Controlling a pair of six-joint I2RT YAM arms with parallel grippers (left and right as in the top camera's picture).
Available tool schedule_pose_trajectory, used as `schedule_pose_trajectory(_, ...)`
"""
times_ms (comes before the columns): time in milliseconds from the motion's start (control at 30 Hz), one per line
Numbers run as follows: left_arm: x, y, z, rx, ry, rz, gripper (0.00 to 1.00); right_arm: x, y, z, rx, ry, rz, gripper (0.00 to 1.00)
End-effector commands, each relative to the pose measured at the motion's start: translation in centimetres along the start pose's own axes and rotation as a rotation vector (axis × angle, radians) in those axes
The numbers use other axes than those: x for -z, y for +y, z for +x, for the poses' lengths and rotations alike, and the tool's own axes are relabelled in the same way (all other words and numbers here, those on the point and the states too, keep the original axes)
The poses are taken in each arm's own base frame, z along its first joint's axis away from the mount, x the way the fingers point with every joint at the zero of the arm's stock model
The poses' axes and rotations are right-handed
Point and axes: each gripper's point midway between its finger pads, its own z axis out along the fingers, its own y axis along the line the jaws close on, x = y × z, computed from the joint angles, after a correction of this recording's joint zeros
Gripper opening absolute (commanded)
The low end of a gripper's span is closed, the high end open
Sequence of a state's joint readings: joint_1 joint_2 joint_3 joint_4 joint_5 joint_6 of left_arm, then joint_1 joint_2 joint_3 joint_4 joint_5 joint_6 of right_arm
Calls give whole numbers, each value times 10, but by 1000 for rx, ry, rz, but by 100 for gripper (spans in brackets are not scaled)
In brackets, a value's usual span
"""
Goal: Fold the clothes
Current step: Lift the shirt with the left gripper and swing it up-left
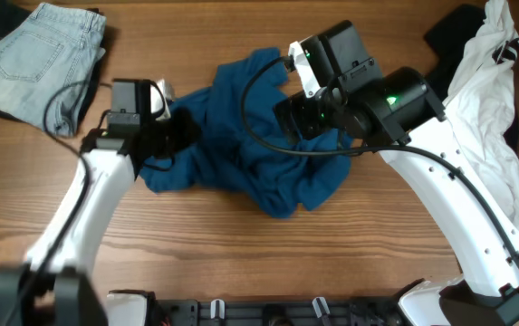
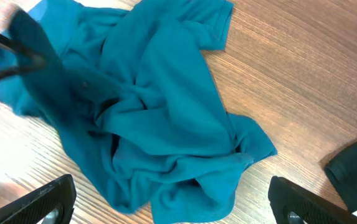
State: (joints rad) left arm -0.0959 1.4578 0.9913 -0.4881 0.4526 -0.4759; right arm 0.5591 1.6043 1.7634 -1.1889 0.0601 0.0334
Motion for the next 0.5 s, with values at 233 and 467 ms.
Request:
schedule_pose_trajectory(233, 119, -108, -9, -244, -327, 204, 4, 12, -1, -7, -43, -46, -8, 100)
schedule_pose_trajectory(467, 176, -140, 5, -338, -475, 295, 4, 13, -1, -12, -81, -64, -10, 100)
